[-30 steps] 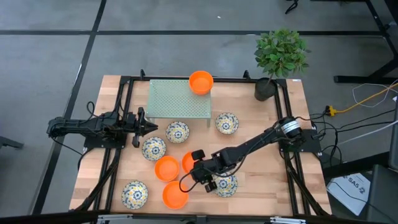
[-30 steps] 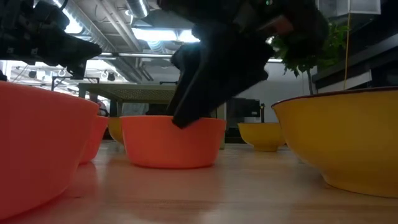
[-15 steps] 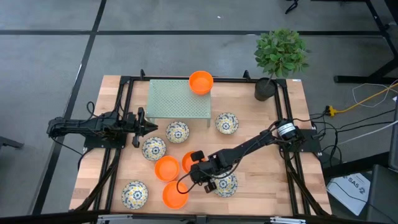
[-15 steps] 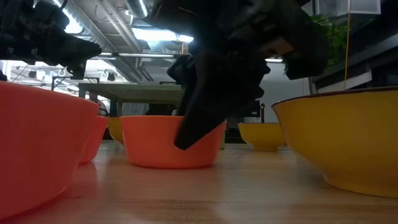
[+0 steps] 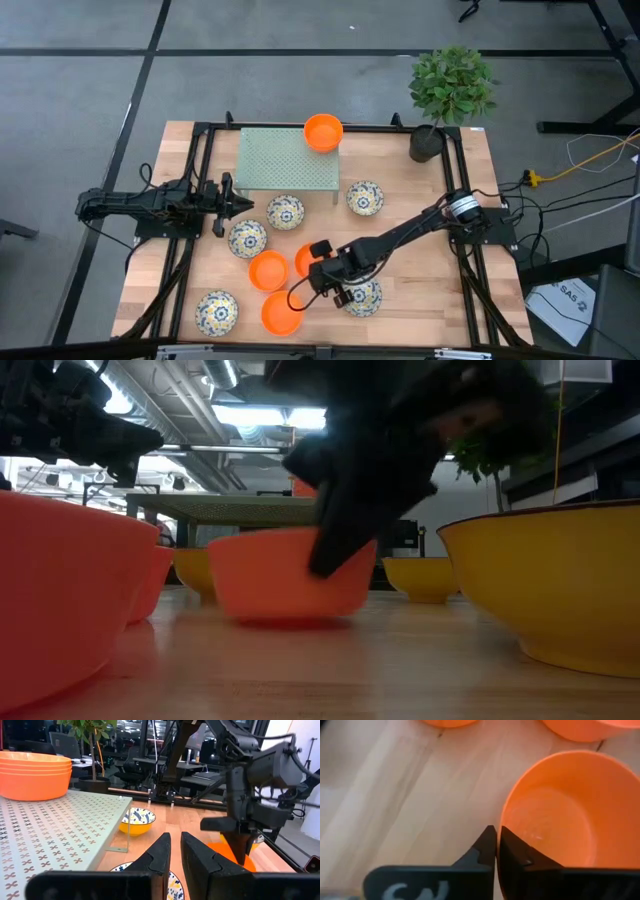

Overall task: Pick & Place Mini bowls
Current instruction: Stack the orange bowl on top of the other orange bowls on the shelf

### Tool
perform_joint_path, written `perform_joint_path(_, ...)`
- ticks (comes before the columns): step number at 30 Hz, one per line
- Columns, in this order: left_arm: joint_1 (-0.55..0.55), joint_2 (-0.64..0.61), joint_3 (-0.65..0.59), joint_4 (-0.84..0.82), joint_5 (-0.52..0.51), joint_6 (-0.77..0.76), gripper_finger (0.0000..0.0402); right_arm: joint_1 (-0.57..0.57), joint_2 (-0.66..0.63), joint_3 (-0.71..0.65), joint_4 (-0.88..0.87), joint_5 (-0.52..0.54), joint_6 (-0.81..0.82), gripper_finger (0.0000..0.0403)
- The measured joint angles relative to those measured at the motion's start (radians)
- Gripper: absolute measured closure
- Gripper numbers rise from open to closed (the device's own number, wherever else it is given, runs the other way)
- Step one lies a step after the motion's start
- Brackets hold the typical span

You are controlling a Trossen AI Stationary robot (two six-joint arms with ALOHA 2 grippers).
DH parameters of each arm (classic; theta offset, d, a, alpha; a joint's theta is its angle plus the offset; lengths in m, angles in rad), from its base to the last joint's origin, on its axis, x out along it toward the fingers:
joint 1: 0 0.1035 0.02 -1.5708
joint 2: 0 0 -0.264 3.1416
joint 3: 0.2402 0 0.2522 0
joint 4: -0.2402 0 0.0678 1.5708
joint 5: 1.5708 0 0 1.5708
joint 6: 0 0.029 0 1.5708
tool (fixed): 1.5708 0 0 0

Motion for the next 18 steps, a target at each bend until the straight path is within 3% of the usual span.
perform_joint_path(18,0.000,0.000,0.000,-0.001,0.000,0.000,0.0363,-0.004,-0.300,-0.002,-0.095,-0.046,0.034,0.0394)
